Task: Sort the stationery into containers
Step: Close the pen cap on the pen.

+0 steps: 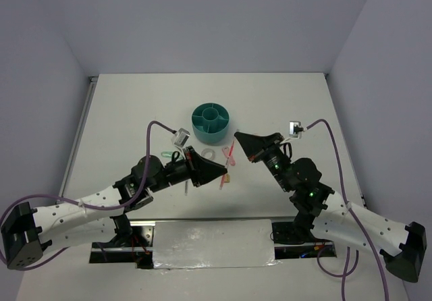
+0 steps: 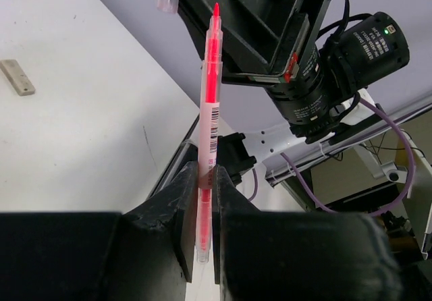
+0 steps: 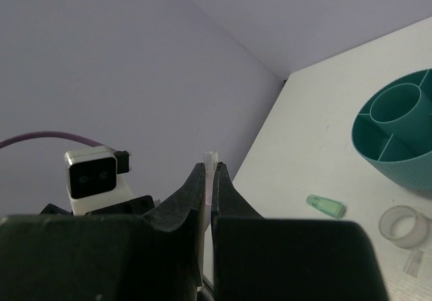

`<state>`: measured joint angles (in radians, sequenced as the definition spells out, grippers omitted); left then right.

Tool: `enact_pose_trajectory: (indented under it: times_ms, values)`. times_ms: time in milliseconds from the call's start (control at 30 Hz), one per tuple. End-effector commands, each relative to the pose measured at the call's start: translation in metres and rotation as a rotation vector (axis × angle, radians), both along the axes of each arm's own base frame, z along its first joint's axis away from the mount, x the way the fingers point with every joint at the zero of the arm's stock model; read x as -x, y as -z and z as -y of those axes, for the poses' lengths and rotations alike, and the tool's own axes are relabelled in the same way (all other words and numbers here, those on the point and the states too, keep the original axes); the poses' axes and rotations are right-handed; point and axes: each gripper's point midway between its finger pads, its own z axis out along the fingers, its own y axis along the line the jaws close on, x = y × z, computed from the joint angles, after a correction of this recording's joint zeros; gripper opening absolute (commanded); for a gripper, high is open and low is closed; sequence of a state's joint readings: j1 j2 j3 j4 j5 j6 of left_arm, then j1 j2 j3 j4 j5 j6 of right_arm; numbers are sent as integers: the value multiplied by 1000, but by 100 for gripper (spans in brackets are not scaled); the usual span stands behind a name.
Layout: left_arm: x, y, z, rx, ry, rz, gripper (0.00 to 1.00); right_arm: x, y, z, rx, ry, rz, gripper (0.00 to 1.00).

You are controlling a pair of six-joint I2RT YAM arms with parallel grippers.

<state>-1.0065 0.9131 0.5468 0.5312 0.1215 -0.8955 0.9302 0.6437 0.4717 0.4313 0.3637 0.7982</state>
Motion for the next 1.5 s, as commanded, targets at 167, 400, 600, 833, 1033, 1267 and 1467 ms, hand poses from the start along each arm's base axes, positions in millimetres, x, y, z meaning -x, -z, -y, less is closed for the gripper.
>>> enact_pose_trajectory:
  times_ms: [167, 400, 600, 833, 1033, 1267, 1467]
  values:
    - [3, -3, 1, 48, 14, -3, 0, 2, -34, 16, -62, 55, 73, 0]
    - [0, 6, 4, 37, 9, -25, 0, 4, -30, 23, -41, 74, 75, 0]
    - [-1, 0, 4, 43, 4, -18, 0, 3, -18, 16, 1, 55, 57, 0]
    - [-2, -1, 4, 35, -1, -10, 0, 1, -10, 12, 17, 48, 45, 0]
    - [-2, -3, 3, 38, -9, -5, 0, 4, -7, 5, 27, 12, 43, 0]
    - [-5, -3, 1, 36, -26, -3, 0, 5, -1, 4, 34, 2, 38, 0]
    - [-6, -2, 2, 36, -26, 0, 0, 4, 7, 0, 41, -10, 24, 0]
